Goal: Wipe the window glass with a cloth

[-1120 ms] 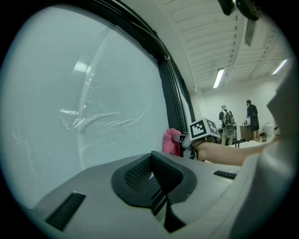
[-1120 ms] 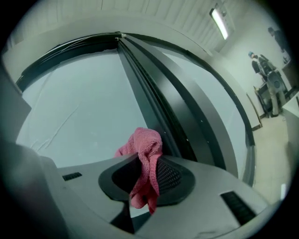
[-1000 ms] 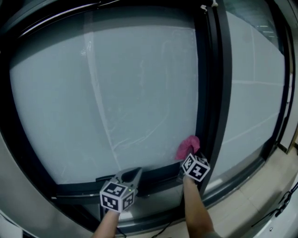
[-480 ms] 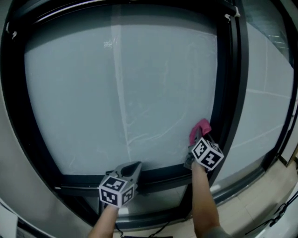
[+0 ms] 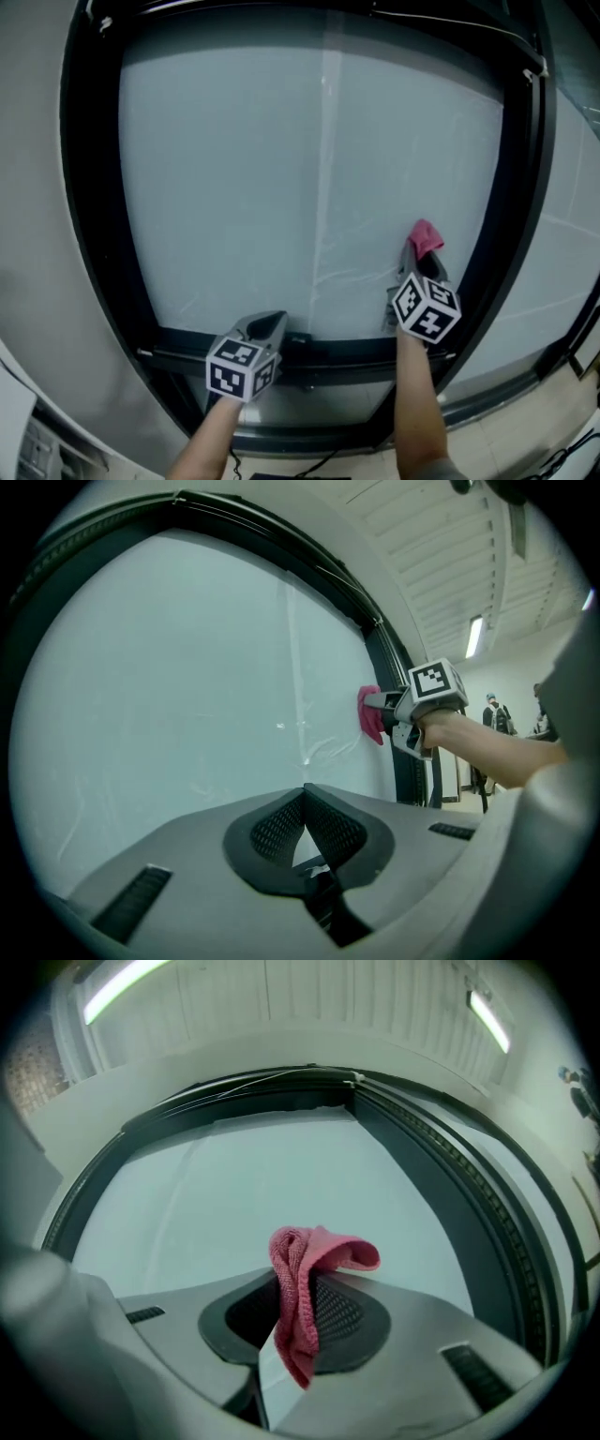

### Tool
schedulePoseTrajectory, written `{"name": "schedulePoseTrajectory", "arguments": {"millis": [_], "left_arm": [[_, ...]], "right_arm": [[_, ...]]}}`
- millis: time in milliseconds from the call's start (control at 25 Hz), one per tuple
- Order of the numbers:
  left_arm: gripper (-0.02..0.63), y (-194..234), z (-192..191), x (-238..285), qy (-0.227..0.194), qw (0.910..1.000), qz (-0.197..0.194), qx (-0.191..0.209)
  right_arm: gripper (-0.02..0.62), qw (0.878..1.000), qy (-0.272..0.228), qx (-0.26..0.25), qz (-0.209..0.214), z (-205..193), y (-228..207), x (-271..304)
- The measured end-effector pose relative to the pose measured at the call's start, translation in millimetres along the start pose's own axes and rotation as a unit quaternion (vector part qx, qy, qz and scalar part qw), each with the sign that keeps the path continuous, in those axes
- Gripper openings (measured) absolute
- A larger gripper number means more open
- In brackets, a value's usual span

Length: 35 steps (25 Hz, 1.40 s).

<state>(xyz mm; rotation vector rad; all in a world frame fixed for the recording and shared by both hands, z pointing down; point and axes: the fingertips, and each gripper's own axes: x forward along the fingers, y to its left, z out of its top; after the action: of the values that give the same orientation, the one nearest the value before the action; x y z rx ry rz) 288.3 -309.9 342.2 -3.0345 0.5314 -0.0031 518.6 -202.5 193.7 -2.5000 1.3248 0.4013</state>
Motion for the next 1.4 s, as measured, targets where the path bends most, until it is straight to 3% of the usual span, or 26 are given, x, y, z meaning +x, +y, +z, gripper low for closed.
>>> {"name": "schedulePoseTrajectory", "arguments": {"millis": [240,680,1160,1400], "left_arm": [[0.008,44,-1,-30,0.006,0.999,0.044,-0.008],[0.007,107,-9,-89,0.009,0.9943,0.104,-0.02],[0.008,169,-33,-165,0.022,0.9844,0.171,-0.034],[0.008,195,-51,-205,0.038,0.9773,0.205,-0.04]], "right_arm": [[0.067,0.996,-0.007,-0.065,0.056,10,84,3],[0.067,0.982,-0.005,-0.126,0.142,-1,216,-4],[0.067,0.955,0.008,-0.153,0.254,-47,369,-24],[0.067,0.932,0.042,-0.154,0.327,-92,447,-44]]}}
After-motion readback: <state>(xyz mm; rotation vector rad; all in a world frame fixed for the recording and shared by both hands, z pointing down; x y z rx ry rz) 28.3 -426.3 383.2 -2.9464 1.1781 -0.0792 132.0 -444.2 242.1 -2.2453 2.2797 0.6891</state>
